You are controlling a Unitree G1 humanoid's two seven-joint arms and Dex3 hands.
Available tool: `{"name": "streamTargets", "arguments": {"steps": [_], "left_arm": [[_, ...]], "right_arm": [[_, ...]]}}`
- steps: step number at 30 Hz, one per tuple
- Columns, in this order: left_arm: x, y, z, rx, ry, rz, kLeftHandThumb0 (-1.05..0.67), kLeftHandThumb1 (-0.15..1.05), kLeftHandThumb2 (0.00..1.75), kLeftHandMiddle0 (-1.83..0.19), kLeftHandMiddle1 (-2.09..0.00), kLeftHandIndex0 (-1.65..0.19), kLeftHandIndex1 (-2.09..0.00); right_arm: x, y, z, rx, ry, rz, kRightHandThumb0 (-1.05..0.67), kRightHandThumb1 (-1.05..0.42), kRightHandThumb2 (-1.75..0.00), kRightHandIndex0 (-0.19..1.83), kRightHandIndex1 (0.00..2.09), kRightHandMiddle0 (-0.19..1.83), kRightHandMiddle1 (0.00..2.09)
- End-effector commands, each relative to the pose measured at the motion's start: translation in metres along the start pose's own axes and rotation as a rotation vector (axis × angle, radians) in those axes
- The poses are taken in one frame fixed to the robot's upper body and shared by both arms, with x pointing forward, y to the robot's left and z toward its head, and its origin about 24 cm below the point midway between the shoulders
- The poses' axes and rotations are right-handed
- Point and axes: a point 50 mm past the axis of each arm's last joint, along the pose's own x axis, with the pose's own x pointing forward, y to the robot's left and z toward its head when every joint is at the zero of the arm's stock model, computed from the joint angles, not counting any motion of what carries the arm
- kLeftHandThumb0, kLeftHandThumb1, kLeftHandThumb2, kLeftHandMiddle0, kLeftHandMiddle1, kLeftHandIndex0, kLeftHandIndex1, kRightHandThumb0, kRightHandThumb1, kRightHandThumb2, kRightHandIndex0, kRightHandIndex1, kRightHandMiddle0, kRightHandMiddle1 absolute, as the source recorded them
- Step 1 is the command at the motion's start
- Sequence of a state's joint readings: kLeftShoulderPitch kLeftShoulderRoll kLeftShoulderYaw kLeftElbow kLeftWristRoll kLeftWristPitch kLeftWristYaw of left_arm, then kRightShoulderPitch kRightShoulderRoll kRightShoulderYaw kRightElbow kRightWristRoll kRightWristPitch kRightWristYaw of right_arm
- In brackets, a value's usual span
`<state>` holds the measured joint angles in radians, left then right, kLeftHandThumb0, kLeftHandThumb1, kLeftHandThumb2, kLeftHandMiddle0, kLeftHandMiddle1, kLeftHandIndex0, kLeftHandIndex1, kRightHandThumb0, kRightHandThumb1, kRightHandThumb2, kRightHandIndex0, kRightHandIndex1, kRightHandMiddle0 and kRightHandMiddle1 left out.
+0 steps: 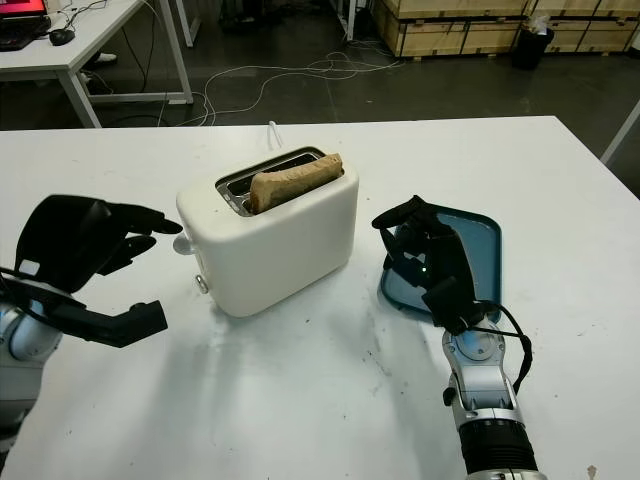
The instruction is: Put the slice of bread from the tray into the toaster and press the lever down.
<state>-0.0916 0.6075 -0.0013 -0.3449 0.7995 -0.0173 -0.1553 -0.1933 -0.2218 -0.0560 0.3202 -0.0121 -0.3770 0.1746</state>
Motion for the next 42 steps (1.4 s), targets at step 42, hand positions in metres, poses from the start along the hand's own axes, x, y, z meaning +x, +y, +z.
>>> {"name": "streamTargets", "arguments": {"steps": [42], "left_arm": [[0.009, 0.012, 0.004, -0.007, -0.097, -0.103, -0.15, 0.84, 0.01, -1.27, -1.25, -1.23, 0.00]], "right_arm": [[-0.001, 0.000, -0.002, 0.013, -0.005, 0.015, -0.34, -0.92, -0.35, 0.75, 1.75, 0.47, 1.75]]}}
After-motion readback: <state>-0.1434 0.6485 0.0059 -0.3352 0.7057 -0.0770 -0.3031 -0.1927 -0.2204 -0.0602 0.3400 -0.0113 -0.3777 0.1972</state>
